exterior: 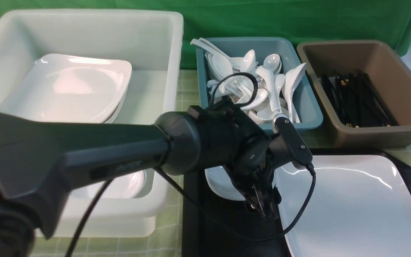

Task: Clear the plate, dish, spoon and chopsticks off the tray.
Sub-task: Use the left arm to grab a small plate from the dinner plate, then use the left arm to put the small plate into the large storage box on the left

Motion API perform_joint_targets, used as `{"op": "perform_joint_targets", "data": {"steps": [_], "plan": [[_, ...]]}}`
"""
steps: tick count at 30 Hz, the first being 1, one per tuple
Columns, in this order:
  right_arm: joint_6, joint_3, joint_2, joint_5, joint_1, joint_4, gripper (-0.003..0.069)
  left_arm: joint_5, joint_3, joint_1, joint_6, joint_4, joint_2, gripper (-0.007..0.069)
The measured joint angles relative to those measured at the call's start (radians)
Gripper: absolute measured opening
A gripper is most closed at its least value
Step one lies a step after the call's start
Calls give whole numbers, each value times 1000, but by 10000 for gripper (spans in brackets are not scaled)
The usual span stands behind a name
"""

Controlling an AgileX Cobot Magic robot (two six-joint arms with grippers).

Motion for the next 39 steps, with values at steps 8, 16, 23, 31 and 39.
{"op": "perform_joint_targets", "data": {"steps": [8, 16, 23, 31, 39], "plan": [[0, 0, 0, 16, 0, 1, 38, 4, -2, -3, -3, 3, 15, 134], [0, 0, 0, 12, 0, 2, 39, 184, -7, -52, -24, -19, -161, 24], [1, 0, 0, -79, 0, 21, 49, 234, -7, -99, -38, 13, -468, 24], [4, 0, 0, -271, 0, 91, 52, 399, 79, 89, -57, 121, -677, 24], [5, 0, 0, -314, 0, 105, 56, 228, 378, 338, 55, 86, -676, 24]]}}
